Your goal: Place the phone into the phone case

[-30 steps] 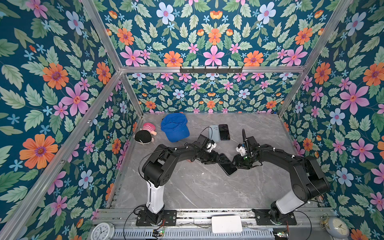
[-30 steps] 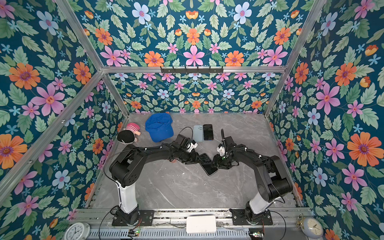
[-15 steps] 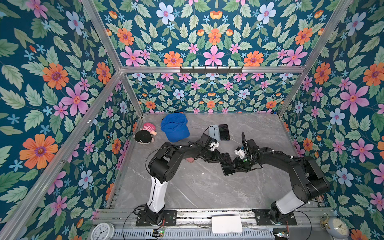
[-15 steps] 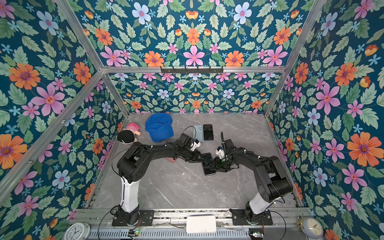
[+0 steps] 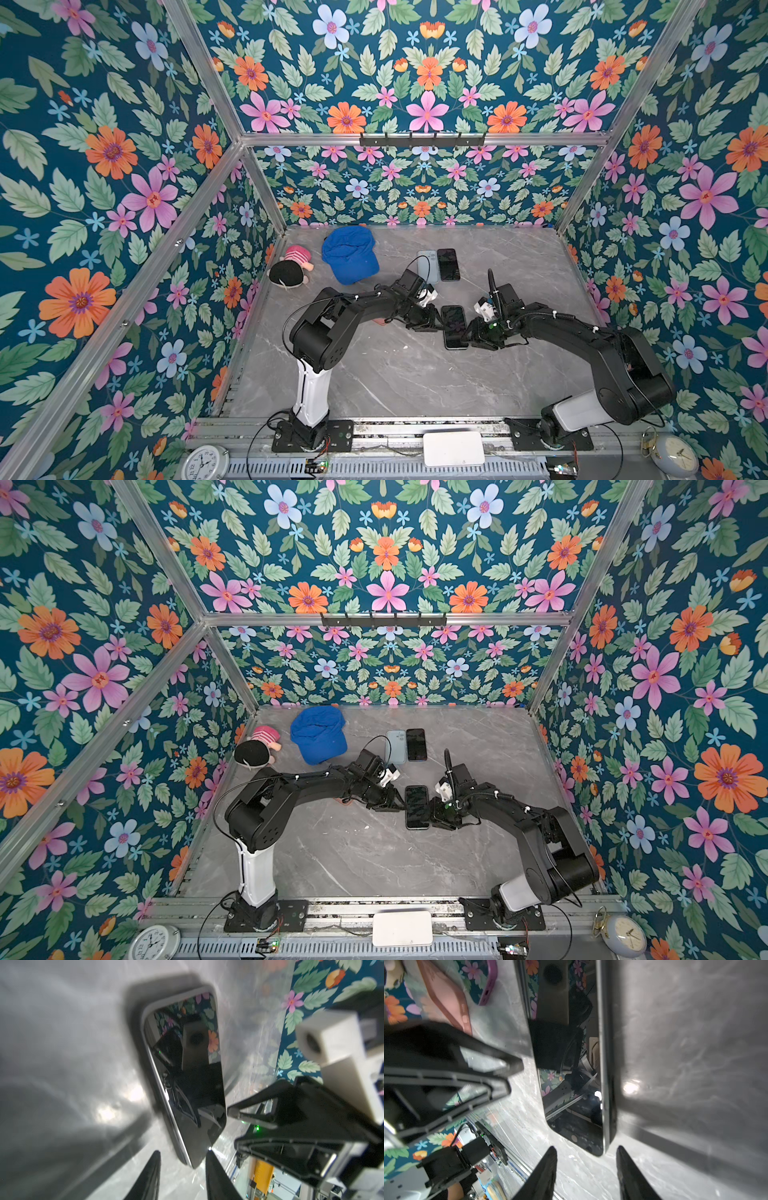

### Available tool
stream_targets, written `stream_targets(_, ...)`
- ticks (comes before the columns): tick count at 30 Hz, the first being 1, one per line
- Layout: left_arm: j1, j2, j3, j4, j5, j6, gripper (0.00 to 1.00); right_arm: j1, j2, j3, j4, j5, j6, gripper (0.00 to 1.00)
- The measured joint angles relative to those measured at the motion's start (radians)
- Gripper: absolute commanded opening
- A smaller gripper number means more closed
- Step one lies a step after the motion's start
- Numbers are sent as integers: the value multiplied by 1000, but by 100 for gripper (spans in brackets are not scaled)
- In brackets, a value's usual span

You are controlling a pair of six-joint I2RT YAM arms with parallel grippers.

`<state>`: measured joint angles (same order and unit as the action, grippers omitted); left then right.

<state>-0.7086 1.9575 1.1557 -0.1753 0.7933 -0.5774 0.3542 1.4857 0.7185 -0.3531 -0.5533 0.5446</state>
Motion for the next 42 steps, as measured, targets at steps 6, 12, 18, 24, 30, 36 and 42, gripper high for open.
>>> stream_targets(6,-31,-6,10,-39,22,-17,34,16,6,-13,51,5,45,48)
stream_targets(12,-42,18,21,-58,23,-17,28,40,17,-17,73,2,58,48)
stream_targets(18,-46,37,23,-69,26,-9,21,55,21,-18,84,1,61,48)
stream_targets(24,-45,48,31,-102,18,23,13,58,26,-16,84,5,62,48)
stream_targets(30,-43,61,46,-121,33,43,7,64,28,-15,84,10,62,47)
stream_targets(36,-42,74,62,-140,44,58,5,74,28,-15,83,27,65,46)
stream_targets(42,-41,81,66,-145,51,63,4,87,28,-15,82,45,72,44)
